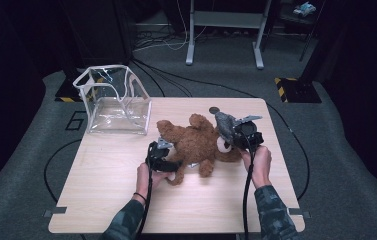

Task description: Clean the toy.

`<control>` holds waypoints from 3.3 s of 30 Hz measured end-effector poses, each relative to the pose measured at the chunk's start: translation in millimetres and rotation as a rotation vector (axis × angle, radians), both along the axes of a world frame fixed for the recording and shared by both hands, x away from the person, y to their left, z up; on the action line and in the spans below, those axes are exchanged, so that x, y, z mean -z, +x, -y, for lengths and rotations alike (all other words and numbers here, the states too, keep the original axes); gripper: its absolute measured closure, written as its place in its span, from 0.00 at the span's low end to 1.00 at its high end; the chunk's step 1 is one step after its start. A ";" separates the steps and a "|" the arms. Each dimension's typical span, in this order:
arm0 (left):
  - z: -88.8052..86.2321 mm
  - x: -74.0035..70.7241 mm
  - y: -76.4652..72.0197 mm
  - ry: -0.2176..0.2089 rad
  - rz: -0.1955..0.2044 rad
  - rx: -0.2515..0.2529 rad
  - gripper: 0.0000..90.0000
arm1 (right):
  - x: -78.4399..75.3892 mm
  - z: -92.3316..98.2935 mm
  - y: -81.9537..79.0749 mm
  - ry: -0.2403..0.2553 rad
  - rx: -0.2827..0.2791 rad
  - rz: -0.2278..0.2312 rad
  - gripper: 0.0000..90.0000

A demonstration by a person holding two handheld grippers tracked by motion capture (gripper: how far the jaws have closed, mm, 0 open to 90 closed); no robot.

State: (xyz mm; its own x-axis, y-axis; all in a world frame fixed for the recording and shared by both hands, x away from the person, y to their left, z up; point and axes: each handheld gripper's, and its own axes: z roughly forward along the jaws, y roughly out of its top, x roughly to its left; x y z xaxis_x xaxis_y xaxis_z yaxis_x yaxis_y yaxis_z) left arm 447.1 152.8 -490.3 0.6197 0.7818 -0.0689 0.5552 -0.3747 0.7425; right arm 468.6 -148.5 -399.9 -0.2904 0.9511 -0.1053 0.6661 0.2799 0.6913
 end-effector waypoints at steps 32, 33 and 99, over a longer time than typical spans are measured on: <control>2.1 34.6 -35.5 -0.051 0.120 -0.085 0.66 | -17.2 -22.3 -7.5 0.011 -0.088 0.025 0.84; 2.1 35.1 -35.6 -0.048 0.132 -0.084 0.66 | -13.4 -24.9 -4.4 0.001 -0.087 0.008 0.84; 2.2 36.1 -33.3 -0.058 0.114 -0.092 0.48 | 47.1 57.6 -22.0 0.054 0.102 -0.102 0.83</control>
State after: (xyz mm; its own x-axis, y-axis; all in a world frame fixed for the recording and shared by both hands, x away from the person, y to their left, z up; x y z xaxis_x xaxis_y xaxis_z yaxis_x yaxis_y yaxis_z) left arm 413.8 150.6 -526.3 0.5522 0.8323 -0.0487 0.4957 -0.2807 0.8219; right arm 446.7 -206.1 -447.0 -0.1981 0.9798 -0.0280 0.7566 0.1711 0.6312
